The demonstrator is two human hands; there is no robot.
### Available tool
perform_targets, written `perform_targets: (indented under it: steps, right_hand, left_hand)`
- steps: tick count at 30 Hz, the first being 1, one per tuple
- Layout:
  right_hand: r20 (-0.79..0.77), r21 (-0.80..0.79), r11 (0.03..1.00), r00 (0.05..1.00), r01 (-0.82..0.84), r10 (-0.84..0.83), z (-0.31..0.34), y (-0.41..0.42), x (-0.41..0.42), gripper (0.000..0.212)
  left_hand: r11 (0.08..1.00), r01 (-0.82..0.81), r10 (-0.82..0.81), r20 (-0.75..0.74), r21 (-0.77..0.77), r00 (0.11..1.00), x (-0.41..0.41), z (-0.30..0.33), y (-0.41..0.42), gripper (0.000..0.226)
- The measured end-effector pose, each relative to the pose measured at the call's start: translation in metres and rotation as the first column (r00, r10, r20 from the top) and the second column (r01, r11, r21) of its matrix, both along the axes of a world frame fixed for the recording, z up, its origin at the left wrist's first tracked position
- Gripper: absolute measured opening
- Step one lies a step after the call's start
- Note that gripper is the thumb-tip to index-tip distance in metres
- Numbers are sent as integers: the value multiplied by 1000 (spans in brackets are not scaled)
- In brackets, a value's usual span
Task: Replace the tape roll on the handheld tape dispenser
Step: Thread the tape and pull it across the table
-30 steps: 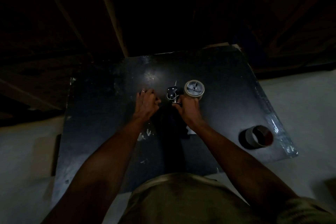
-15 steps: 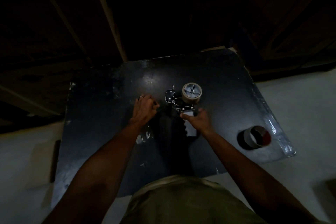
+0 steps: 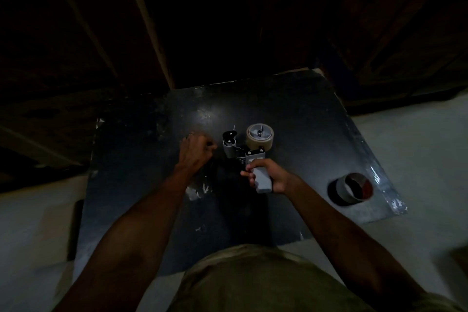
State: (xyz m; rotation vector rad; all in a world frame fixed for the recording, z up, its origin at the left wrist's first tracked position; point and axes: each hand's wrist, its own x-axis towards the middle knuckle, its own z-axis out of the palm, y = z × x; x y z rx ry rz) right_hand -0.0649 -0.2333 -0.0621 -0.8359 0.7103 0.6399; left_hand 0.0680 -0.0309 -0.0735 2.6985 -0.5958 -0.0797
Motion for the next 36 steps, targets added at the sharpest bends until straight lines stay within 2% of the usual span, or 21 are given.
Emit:
perform_targets:
  steps: [5, 9, 13, 17, 20, 26, 28, 30, 33, 36]
  right_hand:
    - [63, -10, 992, 991, 122, -121, 10, 10, 1, 12]
    - [154, -220, 955, 974, 200, -168, 18, 22, 7, 9]
    - [199, -407, 877, 962, 254, -186, 21, 30, 11, 5]
    - [300, -529, 787, 937, 318, -177, 26, 36, 8, 5]
    - [348, -613, 712, 926, 342, -145, 26, 41, 8, 9]
    - [358, -772, 542, 932, 331, -59, -2, 54, 5, 22]
    - [280, -838, 488, 960, 245, -1, -27, 57, -1, 28]
    - [186, -895, 420, 981, 149, 48, -64, 56, -9, 39]
    - [152, -903, 413, 987, 116, 56, -121, 54, -23, 47]
    - [136, -879, 462, 991, 115, 11, -109, 58, -28, 47]
  left_hand:
    - [1000, 14, -14, 27, -5, 1000, 1, 1, 6, 12]
    - [1000, 16, -14, 86, -14, 996, -7, -2, 5, 13]
    - [978, -58, 55, -19, -200, 998, -3, -10, 3, 15]
    - [926, -67, 32, -99, -372, 995, 11, -13, -4, 17]
    - [902, -91, 28, -153, -422, 988, 16, -19, -8, 26]
    - [931, -93, -14, -288, -353, 957, 13, -28, -6, 63]
    - [949, -106, 1, -332, -297, 943, 6, -30, -5, 78]
    - [983, -94, 31, -361, -160, 932, 1, -32, -1, 90]
    - [999, -32, 18, -334, -36, 942, -5, -40, 8, 88]
    - [998, 27, -41, -245, -60, 969, -5, -55, 12, 70]
